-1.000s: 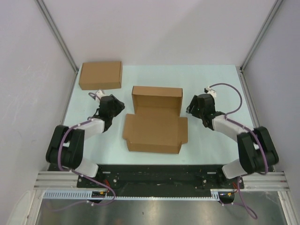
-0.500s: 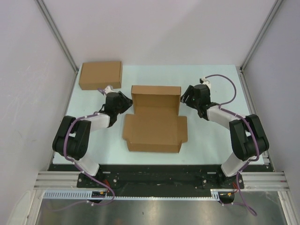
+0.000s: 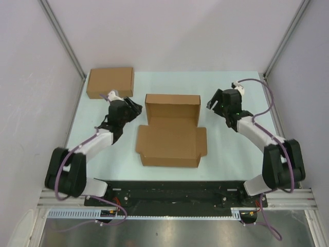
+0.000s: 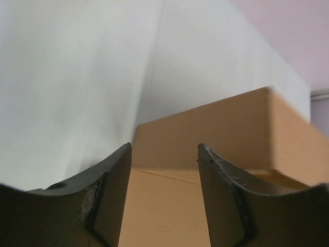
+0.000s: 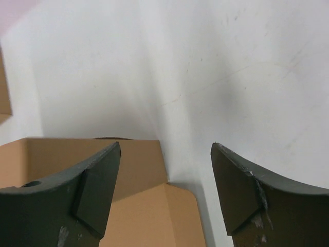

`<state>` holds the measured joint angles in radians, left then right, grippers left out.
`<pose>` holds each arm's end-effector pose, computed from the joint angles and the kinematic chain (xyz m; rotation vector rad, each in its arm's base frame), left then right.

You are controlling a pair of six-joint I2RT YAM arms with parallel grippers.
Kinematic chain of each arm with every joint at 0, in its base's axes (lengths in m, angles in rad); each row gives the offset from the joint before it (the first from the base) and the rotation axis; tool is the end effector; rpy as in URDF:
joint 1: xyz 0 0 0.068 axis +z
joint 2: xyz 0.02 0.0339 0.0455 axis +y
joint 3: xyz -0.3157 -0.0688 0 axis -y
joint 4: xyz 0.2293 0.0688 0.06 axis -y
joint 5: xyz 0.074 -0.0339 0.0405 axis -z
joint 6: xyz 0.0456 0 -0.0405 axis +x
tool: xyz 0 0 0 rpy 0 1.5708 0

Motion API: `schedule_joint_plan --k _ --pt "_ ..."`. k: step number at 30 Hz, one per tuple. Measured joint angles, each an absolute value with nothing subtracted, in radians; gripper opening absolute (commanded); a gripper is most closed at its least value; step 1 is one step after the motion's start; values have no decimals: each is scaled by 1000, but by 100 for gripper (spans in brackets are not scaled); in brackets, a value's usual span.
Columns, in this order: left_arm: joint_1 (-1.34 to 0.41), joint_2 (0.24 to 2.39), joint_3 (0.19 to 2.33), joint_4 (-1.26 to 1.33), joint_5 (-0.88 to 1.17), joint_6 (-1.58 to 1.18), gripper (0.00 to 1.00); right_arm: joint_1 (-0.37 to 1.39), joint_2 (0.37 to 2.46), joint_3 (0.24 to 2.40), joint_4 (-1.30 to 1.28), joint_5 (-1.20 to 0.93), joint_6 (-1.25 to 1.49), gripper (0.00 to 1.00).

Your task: Fold the paper box

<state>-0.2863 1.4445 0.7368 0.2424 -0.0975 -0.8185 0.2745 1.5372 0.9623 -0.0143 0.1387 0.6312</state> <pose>0.2892 -0.0805 0.2696 -0.6088 1.9950 -0.5883 0.3228 0.0843 0.2885 0.4655 2.1271 0.3729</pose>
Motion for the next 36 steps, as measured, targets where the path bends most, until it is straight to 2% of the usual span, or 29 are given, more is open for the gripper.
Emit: schedule_joint_plan --k 4,9,12,15,16,20,25,28,36 --pt "-262 1245 719 201 -168 -767 62 302 1359 966 -92 216 591 78" --pt "-256 1084 712 185 -257 -652 65 443 1182 950 -143 290 533 78" --pt "-299 1062 707 228 -279 -492 73 480 1093 905 -184 321 521 79" --pt "-437 1063 707 269 -296 -276 86 476 1052 881 -227 345 514 79" --pt "-483 1064 709 273 -304 -217 96 471 1046 879 -240 350 512 79" --pt "-675 1082 715 297 -350 50 100 455 1042 871 -266 347 513 79" --pt "-801 1108 694 386 -413 385 100 450 1020 806 -279 323 522 79" --pt "-877 1222 690 527 -480 635 100 447 1001 782 -282 307 523 80" --pt "-979 1539 660 807 -555 1023 98 411 929 754 -283 253 523 79"
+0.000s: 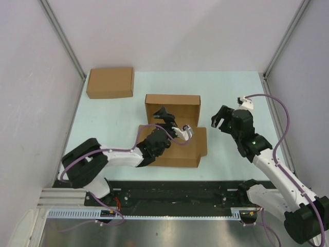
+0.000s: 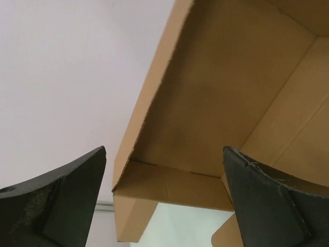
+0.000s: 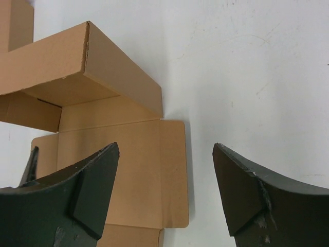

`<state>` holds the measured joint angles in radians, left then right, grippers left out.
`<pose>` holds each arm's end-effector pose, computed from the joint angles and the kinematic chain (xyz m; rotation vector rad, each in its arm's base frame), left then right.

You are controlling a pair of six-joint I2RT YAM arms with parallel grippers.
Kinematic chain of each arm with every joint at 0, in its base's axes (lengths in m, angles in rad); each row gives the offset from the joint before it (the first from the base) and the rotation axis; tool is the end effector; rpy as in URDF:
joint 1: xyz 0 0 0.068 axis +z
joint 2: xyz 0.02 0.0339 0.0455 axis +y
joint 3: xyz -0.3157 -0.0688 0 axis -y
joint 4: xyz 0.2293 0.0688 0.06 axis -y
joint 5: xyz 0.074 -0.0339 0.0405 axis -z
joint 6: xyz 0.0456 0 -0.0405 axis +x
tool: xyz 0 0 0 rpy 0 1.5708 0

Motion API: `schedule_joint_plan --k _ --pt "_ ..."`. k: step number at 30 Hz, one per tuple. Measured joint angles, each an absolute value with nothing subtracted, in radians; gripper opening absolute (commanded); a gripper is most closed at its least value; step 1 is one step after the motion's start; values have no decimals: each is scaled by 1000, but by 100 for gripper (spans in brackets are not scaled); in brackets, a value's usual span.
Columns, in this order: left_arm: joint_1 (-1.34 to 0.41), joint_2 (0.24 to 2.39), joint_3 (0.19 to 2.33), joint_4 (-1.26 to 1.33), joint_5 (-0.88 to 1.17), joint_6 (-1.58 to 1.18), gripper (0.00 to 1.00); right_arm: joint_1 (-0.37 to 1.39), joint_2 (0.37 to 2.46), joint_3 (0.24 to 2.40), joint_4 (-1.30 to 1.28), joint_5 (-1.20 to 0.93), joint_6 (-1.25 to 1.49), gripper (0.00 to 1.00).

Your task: Fold the paper box

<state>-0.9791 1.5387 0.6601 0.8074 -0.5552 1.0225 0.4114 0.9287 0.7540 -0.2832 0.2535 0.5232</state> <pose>0.1956 -0.2479 0.2828 1.1168 1.2196 0.4877 0.1633 0.0588 0.3333 0.2731 2.0108 0.3367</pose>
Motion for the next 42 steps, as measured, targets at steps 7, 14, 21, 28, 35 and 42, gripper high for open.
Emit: schedule_joint_plan --k 7,14,21,28,35,42 --pt "-983 1728 697 1046 -585 1219 81 395 870 717 -282 216 529 79" --pt "-955 1884 786 1213 -612 1366 42 382 868 699 -282 181 531 78" --pt "-923 1887 825 1261 -619 1398 29 375 865 685 -278 166 532 77" --pt "-899 1888 831 1267 -620 1398 10 365 854 683 -279 157 543 75" --pt "-894 1889 857 1260 -627 1407 0 364 815 682 -279 148 551 73" --pt "-894 1776 959 1071 -709 1312 0 364 768 686 -284 135 576 72"
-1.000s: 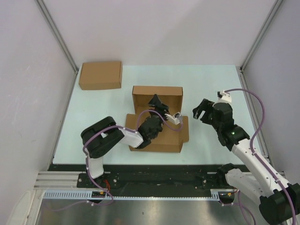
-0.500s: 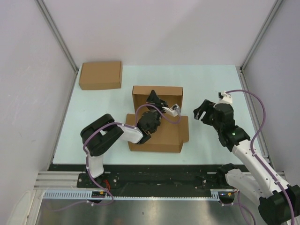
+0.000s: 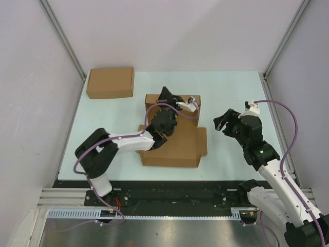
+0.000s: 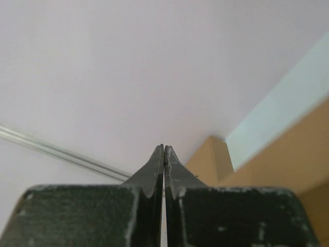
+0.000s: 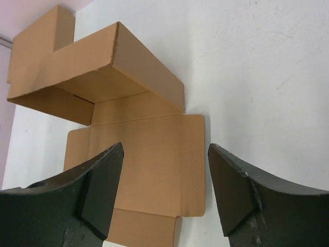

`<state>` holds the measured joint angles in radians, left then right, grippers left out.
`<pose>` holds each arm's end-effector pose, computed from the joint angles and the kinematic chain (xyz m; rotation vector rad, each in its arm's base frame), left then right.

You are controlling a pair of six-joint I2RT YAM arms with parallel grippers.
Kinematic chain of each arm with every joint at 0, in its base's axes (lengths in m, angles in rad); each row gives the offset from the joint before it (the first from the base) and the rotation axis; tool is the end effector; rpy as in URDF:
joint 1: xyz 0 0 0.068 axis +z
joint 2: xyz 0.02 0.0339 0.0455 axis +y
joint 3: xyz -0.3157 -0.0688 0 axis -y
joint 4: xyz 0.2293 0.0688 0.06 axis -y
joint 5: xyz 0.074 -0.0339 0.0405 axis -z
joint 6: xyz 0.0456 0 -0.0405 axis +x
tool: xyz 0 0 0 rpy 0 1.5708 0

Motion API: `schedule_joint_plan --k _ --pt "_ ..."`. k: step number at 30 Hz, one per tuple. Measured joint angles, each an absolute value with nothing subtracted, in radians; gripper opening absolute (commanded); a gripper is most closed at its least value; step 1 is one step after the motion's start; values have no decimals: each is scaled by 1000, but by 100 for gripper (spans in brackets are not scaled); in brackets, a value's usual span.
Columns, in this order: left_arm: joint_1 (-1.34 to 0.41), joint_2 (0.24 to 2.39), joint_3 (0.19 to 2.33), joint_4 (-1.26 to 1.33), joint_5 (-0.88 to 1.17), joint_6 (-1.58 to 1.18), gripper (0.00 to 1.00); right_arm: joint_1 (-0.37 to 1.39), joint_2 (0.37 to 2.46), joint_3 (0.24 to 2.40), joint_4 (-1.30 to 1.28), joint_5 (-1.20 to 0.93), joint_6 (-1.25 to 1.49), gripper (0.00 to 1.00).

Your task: Fold the paper box

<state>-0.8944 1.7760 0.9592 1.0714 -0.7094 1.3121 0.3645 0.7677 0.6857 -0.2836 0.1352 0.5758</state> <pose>0.2674 -0.2856 0.3239 0.8708 1.1302 0.8113 0.1308 0.0433 0.3312 0.2979 1.9423 0.4933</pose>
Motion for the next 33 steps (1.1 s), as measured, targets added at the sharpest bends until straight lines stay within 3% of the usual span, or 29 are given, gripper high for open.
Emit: schedule_joint_plan --k 6,7,8,9,11,12,13,19,25,33 --pt "-894 1579 1132 807 -759 1110 1 364 736 772 -343 136 576 73" --pt "-894 1546 1160 768 -760 1081 6 364 721 793 -347 139 576 73" --pt "-894 1518 1176 743 -758 1064 16 364 710 804 -347 142 576 74" --pt "-896 1495 1178 729 -756 1056 43 364 697 818 -347 144 576 74" --pt "-902 1460 1167 705 -750 1061 59 364 688 831 -350 146 576 76" --pt "-907 1442 1144 699 -741 1062 84 364 683 834 -355 149 576 76" --pt "-912 1425 1114 695 -736 1071 97 364 681 835 -360 149 576 76" --pt "-942 1299 797 615 -671 1013 100 364 702 815 -379 152 575 78" --pt "-933 1225 693 635 -590 944 100 364 701 758 -366 149 575 79" --pt "-949 1487 651 895 -625 1093 100 363 646 706 -336 150 564 80"
